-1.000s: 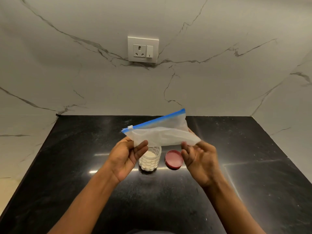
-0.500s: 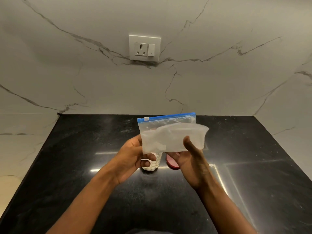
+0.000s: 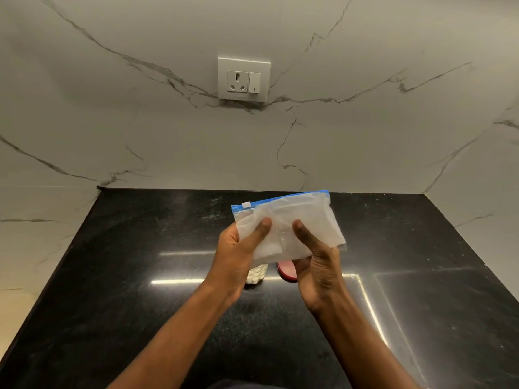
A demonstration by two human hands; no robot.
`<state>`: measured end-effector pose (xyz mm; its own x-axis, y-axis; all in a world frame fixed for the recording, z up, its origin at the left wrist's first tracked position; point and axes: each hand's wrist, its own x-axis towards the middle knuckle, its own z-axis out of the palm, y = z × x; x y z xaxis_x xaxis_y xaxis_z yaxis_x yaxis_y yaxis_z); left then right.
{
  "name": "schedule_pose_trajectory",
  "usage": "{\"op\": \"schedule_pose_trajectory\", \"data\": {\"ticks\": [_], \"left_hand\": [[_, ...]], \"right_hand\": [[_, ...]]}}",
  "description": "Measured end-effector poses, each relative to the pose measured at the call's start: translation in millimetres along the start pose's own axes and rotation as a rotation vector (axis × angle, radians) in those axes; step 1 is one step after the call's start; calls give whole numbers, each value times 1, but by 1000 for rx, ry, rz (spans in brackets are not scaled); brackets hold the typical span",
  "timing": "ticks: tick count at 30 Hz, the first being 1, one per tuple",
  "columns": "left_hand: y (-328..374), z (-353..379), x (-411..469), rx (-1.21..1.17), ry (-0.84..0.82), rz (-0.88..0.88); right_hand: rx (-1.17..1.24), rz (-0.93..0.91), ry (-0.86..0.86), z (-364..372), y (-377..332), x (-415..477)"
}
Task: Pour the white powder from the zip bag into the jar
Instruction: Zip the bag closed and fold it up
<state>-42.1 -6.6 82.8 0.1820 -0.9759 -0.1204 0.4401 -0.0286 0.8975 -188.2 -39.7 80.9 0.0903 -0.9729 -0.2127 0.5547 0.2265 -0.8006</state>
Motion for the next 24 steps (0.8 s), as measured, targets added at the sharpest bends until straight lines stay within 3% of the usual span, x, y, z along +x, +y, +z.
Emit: {"op": "schedule_pose_trajectory", "data": {"ticks": [3,8,12,19,24], "left_hand": [[-2,3,1,1,31,-16],[-5,11,-1,2,128,-90],[-8,13,-1,54,194,-81],[-8,15,-8,71,114,-20],[-5,15,-12,-151,34,-105]], "right_hand": [[-17,-18,-56,4,0,-1],[-63,-98,45,5,8,3],[-390,-416,-74,1,21,1],[-1161,-1019,-242,-16,43,13],[-1416,-1210,-254,-19,47,22]]}}
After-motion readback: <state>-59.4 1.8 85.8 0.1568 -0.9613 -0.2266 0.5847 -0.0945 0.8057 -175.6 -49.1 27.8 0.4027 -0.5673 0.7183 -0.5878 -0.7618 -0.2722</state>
